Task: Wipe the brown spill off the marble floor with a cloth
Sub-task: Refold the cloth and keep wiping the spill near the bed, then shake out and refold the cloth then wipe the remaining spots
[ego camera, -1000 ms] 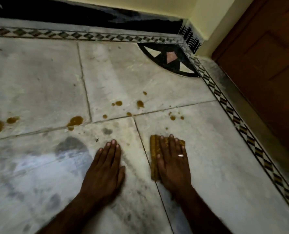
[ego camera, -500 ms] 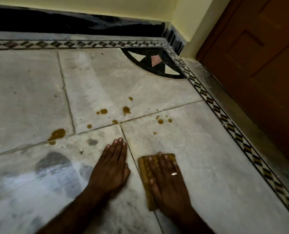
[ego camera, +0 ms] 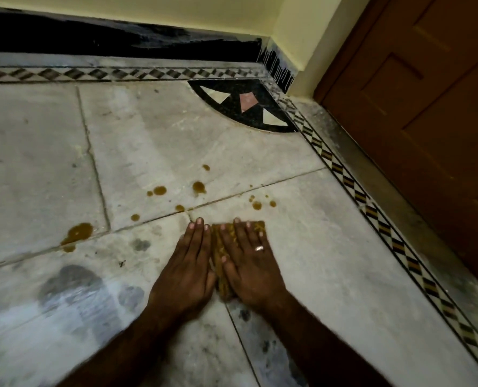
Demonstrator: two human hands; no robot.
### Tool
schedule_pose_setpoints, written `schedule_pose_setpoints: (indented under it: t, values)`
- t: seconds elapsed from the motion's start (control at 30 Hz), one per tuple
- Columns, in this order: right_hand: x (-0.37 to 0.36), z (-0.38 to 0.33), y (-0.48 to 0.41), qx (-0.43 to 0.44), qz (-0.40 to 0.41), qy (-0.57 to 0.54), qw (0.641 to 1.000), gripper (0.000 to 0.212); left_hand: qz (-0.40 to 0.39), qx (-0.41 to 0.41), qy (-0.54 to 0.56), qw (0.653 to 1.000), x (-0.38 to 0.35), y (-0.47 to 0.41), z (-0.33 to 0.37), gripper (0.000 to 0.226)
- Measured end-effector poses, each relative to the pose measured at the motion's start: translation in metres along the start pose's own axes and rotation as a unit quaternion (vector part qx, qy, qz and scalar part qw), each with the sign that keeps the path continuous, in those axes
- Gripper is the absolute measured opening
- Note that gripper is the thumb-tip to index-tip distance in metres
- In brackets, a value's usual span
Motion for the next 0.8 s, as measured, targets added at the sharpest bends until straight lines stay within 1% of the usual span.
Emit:
schedule_pose_setpoints:
  t: [0.07, 0.13, 0.23, 0.27, 0.3, 0.37, 0.47, 0.5, 0.57, 0.67, 0.73, 0.77, 0.8]
  values:
    - [-0.001, -0.004, 0.027, 0.037, -0.030, -0.016, 0.999, 0.061, 0.011, -0.001, 0.040, 0.999, 0.003, 0.001, -0.001, 0.065]
    - [-0.001, -0.001, 0.043, 0.048, -0.086, -0.028, 0.995, 0.062, 0.007, 0.013, 0.084, 0.996, 0.006, 0.000, -0.004, 0.079]
    - [0.005, 0.006, 0.025, 0.046, -0.202, -0.033, 0.978, 0.070, -0.033, 0.036, 0.130, 0.990, 0.000, 0.002, -0.006, 0.113]
    - [0.013, 0.010, 0.017, 0.034, -0.258, -0.027, 0.965, 0.075, -0.046, 0.045, 0.147, 0.987, 0.001, 0.002, -0.007, 0.122]
    - [0.022, 0.012, 0.012, 0.024, -0.301, -0.026, 0.953, 0.080, -0.054, 0.056, 0.163, 0.984, 0.001, 0.002, -0.009, 0.125]
    - [0.063, 0.005, 0.010, 0.027, -0.308, -0.027, 0.951, 0.085, -0.062, 0.081, 0.192, 0.976, 0.013, -0.001, -0.011, 0.119]
    - [0.134, -0.002, 0.027, 0.014, -0.322, -0.023, 0.946, 0.079, -0.099, 0.154, 0.202, 0.962, 0.036, -0.004, -0.013, 0.108]
    - [0.153, -0.001, 0.034, 0.018, -0.337, -0.013, 0.941, 0.078, -0.105, 0.165, 0.200, 0.960, 0.046, -0.005, -0.013, 0.105]
    - [0.180, 0.006, 0.043, 0.027, -0.363, 0.011, 0.931, 0.076, -0.117, 0.137, 0.202, 0.962, 0.061, -0.017, -0.009, 0.096]
    - [0.200, 0.018, 0.051, 0.028, -0.369, -0.005, 0.929, 0.075, -0.147, 0.085, 0.205, 0.964, 0.087, -0.040, 0.007, 0.084]
    - [0.203, 0.021, 0.048, 0.032, -0.340, -0.038, 0.939, 0.071, -0.166, 0.091, 0.215, 0.958, 0.110, -0.054, 0.017, 0.084]
    - [0.203, 0.020, 0.045, 0.031, -0.319, -0.059, 0.945, 0.068, -0.180, 0.109, 0.230, 0.950, 0.120, -0.057, 0.022, 0.084]
    - [0.203, 0.015, 0.042, 0.027, -0.297, -0.087, 0.951, 0.064, -0.198, 0.140, 0.264, 0.934, 0.129, -0.058, 0.027, 0.084]
Point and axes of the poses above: each hand's wrist, its own y-axis away from the middle knuckle, its own x-axis out of the back of the hand, z = x × y, the point moved 6 cm from there along -y, towards the middle knuckle, and after that the axes turned 6 degrees about z, right-handed, at the moved point
